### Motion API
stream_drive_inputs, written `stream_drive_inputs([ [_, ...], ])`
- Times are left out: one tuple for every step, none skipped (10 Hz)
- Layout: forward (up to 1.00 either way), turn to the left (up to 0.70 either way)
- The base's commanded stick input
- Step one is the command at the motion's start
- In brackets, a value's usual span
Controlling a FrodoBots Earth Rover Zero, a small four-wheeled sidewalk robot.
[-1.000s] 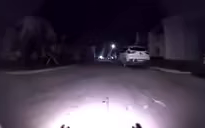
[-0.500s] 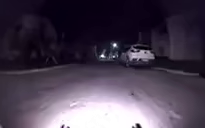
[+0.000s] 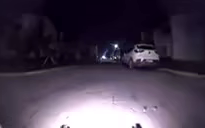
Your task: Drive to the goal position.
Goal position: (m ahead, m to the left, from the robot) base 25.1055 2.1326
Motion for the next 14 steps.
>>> stream_drive_inputs([
  [0.85,0.0],
  [0.85,0.0],
  [0.85,0.0],
  [0.85,0.0],
  [0.85,0.0],
  [0.85,0.0],
  [0.85,0.0],
  [0.85,0.0],
  [0.85,0.0],
  [0.85,0.0],
  [0.85,0.0],
  [0.85,0.0],
  [0.85,0.0],
  [0.85,0.0],
])
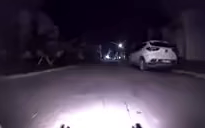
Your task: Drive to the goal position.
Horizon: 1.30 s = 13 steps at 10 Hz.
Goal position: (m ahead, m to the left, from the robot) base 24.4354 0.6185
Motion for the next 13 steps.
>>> stream_drive_inputs([
  [0.85,0.0],
  [0.85,0.0],
  [0.85,0.0],
  [0.85,0.0],
  [0.85,0.0],
  [0.85,0.0],
  [0.85,0.0],
  [0.85,0.0],
  [0.85,0.0],
  [0.85,0.0],
  [0.85,0.0],
  [0.85,0.0],
  [0.85,0.0],
])
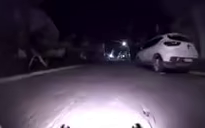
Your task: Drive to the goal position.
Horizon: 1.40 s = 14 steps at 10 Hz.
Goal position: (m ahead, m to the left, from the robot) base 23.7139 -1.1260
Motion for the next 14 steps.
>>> stream_drive_inputs([
  [0.85,0.0],
  [0.85,0.0],
  [0.85,0.0],
  [0.85,0.0],
  [0.85,0.0],
  [0.85,0.0],
  [0.85,0.0],
  [0.85,0.0],
  [0.85,0.0],
  [0.85,0.0],
  [0.85,0.0],
  [0.85,0.0],
  [0.85,-0.05],
  [0.85,-0.13],
])
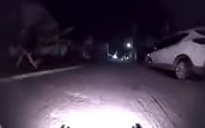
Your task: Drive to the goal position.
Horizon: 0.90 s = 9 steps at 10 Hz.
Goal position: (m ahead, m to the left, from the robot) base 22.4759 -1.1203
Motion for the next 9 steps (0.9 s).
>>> stream_drive_inputs([
  [0.85,-0.21],
  [0.85,-0.28],
  [0.85,-0.34],
  [0.85,-0.34],
  [0.85,-0.34],
  [0.85,-0.34],
  [0.85,-0.34],
  [0.85,-0.21],
  [0.85,-0.07],
])
